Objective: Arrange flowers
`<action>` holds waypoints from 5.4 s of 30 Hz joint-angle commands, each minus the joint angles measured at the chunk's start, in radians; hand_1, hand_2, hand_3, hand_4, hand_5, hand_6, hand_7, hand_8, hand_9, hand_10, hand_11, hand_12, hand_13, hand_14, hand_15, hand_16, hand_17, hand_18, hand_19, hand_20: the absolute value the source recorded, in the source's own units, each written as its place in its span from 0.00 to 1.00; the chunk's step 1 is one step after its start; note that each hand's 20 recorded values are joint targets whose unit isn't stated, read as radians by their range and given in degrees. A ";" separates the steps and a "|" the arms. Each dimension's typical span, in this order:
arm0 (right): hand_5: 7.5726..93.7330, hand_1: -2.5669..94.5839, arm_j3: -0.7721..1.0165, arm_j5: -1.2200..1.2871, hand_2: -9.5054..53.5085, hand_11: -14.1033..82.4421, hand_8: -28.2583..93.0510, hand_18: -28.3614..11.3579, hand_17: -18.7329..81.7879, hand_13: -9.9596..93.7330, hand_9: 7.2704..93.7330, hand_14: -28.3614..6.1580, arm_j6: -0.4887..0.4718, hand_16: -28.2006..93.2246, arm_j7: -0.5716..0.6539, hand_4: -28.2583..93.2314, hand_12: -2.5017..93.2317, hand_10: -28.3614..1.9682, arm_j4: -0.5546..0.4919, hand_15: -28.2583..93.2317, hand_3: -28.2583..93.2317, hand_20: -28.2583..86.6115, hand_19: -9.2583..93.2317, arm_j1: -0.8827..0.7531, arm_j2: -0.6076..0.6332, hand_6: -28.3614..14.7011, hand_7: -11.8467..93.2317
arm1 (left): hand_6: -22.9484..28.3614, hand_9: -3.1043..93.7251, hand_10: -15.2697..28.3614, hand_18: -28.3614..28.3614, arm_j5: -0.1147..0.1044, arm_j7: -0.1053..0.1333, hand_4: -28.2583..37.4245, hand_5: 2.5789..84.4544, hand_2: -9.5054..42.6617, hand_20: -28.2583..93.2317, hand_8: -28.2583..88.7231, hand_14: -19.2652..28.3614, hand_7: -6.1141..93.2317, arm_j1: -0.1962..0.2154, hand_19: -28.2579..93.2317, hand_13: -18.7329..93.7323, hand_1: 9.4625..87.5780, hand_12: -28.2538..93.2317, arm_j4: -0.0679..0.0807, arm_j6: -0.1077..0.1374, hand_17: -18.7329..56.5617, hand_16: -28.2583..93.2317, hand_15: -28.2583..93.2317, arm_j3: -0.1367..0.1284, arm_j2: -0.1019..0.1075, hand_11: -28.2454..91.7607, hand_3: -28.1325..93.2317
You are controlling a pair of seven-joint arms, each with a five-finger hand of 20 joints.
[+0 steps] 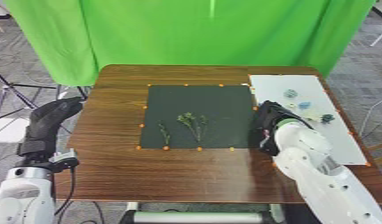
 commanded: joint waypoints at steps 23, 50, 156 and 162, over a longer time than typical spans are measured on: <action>0.65 0.70 -0.003 -0.035 0.00 0.42 0.42 0.61 0.93 1.00 0.94 0.82 0.313 0.45 -0.057 0.30 0.57 0.43 0.059 0.73 0.68 0.63 0.96 -0.097 0.009 0.48 0.59 | 0.51 0.52 0.66 0.66 -0.002 -0.011 0.18 0.56 0.18 0.34 0.16 0.74 0.28 0.007 0.28 0.50 0.30 0.35 -0.002 -0.002 0.32 0.25 0.37 -0.001 -0.010 0.46 0.75; 0.68 0.33 0.053 0.019 0.00 0.50 0.20 0.53 0.89 1.00 0.87 0.74 0.084 0.50 -0.070 0.20 0.35 0.34 -0.070 0.68 0.73 0.61 1.00 -0.064 0.077 0.51 0.42 | 0.52 0.52 0.66 0.67 -0.006 -0.012 0.18 0.55 0.18 0.34 0.17 0.74 0.28 0.009 0.29 0.50 0.30 0.35 -0.004 -0.008 0.32 0.25 0.37 -0.008 -0.005 0.46 0.75; 0.61 0.96 -0.402 0.155 0.00 0.36 0.37 0.58 0.89 1.00 0.90 0.84 0.449 0.53 -0.561 0.71 0.65 0.46 -0.020 0.68 0.08 0.62 0.98 0.189 0.388 0.53 0.69 | 0.52 0.51 0.66 0.67 -0.013 -0.011 0.19 0.55 0.16 0.34 0.16 0.74 0.28 -0.020 0.29 0.49 0.30 0.35 0.010 -0.021 0.32 0.25 0.36 0.018 0.001 0.46 0.75; 0.61 0.95 -0.346 0.290 0.00 0.36 0.37 0.58 0.89 1.00 0.90 0.83 0.294 0.53 -0.536 0.69 0.65 0.47 -0.046 0.68 0.10 0.62 0.98 0.151 0.394 0.53 0.69 | 0.52 0.51 0.66 0.67 -0.008 -0.019 0.19 0.55 0.16 0.34 0.17 0.74 0.28 -0.016 0.29 0.49 0.30 0.35 0.005 -0.029 0.32 0.25 0.36 0.012 -0.003 0.46 0.75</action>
